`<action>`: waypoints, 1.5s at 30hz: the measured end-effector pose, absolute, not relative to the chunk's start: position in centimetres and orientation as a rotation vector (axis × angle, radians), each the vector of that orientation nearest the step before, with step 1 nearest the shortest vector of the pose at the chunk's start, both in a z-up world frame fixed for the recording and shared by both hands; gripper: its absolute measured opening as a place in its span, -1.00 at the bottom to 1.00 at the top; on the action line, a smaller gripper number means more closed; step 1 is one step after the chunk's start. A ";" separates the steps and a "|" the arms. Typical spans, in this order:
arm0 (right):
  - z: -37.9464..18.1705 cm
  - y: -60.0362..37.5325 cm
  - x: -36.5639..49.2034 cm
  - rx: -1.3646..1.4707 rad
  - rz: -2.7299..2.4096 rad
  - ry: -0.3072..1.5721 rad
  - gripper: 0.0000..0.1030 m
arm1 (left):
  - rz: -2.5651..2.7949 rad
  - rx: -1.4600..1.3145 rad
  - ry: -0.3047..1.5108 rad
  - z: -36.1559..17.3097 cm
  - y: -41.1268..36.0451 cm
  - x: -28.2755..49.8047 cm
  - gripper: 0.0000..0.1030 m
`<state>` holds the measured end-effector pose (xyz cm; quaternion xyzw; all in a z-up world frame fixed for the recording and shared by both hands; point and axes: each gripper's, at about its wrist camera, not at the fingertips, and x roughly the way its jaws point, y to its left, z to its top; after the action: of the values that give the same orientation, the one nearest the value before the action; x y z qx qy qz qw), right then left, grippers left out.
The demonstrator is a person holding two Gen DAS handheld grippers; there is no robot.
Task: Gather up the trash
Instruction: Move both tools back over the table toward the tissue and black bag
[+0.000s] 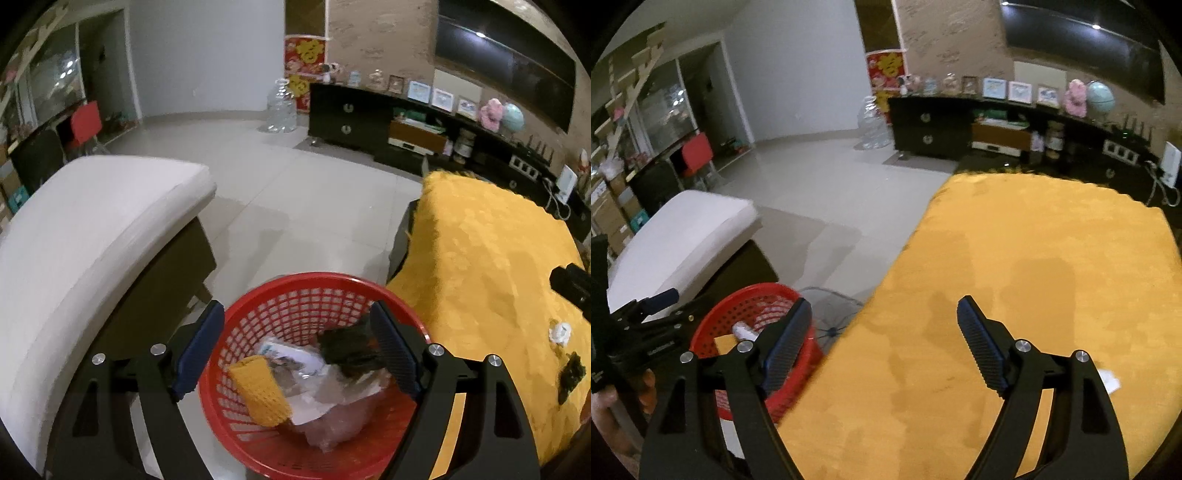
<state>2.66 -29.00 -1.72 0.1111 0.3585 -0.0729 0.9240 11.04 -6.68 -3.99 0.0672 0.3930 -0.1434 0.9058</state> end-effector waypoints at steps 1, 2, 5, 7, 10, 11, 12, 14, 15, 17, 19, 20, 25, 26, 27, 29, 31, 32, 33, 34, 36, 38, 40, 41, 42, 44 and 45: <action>-1.5 -29.6 2.2 0.226 -0.166 0.728 0.53 | -0.303 0.146 0.806 -3.9 -7.1 10.8 0.52; -1.3 -30.1 1.7 0.222 -0.182 0.721 0.53 | -0.310 0.149 0.801 -3.8 -7.4 10.6 0.52; -1.0 -31.5 0.4 0.199 -0.227 0.709 0.54 | -0.331 0.165 0.792 -3.7 -8.4 10.1 0.53; -1.0 -32.3 -0.2 0.186 -0.253 0.709 0.54 | -0.348 0.176 0.790 -3.6 -9.3 9.8 0.53; -1.1 -33.6 -1.3 0.185 -0.288 0.709 0.54 | -0.371 0.188 0.787 -3.6 -10.5 9.2 0.53; -1.1 -33.9 -1.6 0.185 -0.297 0.708 0.54 | -0.379 0.192 0.785 -3.6 -10.9 9.0 0.53; -1.0 -34.4 -2.1 0.186 -0.310 0.707 0.54 | -0.385 0.195 0.783 -3.5 -11.2 8.9 0.53; -1.0 -35.1 -2.8 0.189 -0.328 0.702 0.54 | -0.403 0.207 0.778 -3.5 -12.2 8.4 0.53; -0.9 -35.7 -3.3 0.194 -0.341 0.699 0.54 | -0.411 0.211 0.775 -3.5 -12.6 8.1 0.53; -0.9 -36.5 -4.2 0.207 -0.361 0.694 0.54 | -0.428 0.223 0.769 -3.5 -13.4 7.5 0.53; -1.0 -37.3 -5.1 0.224 -0.380 0.692 0.54 | -0.445 0.236 0.767 -3.5 -14.3 7.0 0.53; -1.0 -37.8 -5.6 0.235 -0.392 0.691 0.54 | -0.452 0.239 0.766 -3.5 -14.7 6.8 0.53; -1.3 -39.9 -8.5 0.279 -0.449 0.687 0.54 | -0.503 0.263 0.759 -3.4 -17.1 5.4 0.54; -1.4 -40.4 -9.2 0.291 -0.464 0.688 0.54 | -0.512 0.268 0.757 -3.4 -17.4 5.2 0.53; -1.5 -40.7 -9.6 0.298 -0.473 0.689 0.54 | -0.525 0.276 0.755 -3.5 -17.9 4.8 0.53; -1.9 -41.7 -11.1 0.328 -0.504 0.693 0.54 | -0.550 0.292 0.750 -3.6 -19.0 4.2 0.53; -2.2 -42.7 -12.2 0.353 -0.529 0.694 0.54 | -0.579 0.313 0.744 -3.7 -20.3 3.4 0.54; -2.4 -43.1 -12.7 0.364 -0.541 0.693 0.54 | -0.592 0.322 0.742 -3.8 -20.9 3.0 0.53; -2.5 -43.6 -13.3 0.377 -0.556 0.692 0.54 | -0.604 0.328 0.740 -3.8 -21.4 2.6 0.54; -2.7 -44.0 -13.7 0.385 -0.566 0.691 0.54 | -0.621 0.337 0.740 -3.9 -22.1 2.1 0.54; -2.9 -44.7 -14.4 0.400 -0.589 0.691 0.54 | -0.645 0.351 0.738 -4.1 -23.2 1.4 0.53; -3.2 -45.4 -15.0 0.418 -0.609 0.691 0.54 | -0.679 0.373 0.738 -4.4 -24.6 0.3 0.54; -3.4 -45.9 -15.5 0.431 -0.619 0.688 0.54 | -0.701 0.391 0.738 -4.7 -25.6 -0.6 0.54; -3.4 -46.1 -15.8 0.434 -0.623 0.686 0.54 | -0.715 0.405 0.738 -5.0 -26.2 -1.1 0.54; -3.5 -46.3 -15.9 0.435 -0.626 0.686 0.54 | -0.728 0.418 0.738 -5.2 -26.8 -1.6 0.54; -3.6 -46.5 -16.2 0.436 -0.632 0.686 0.54 | -0.752 0.441 0.740 -5.7 -27.7 -2.4 0.54; -3.6 -46.5 -16.3 0.437 -0.634 0.687 0.54 | -0.768 0.451 0.743 -6.1 -28.4 -2.9 0.54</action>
<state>-16.30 -46.52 -3.65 0.2087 0.3284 -0.3030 0.8699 -2.92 -28.36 -6.06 0.2129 0.3510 -0.3628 0.8366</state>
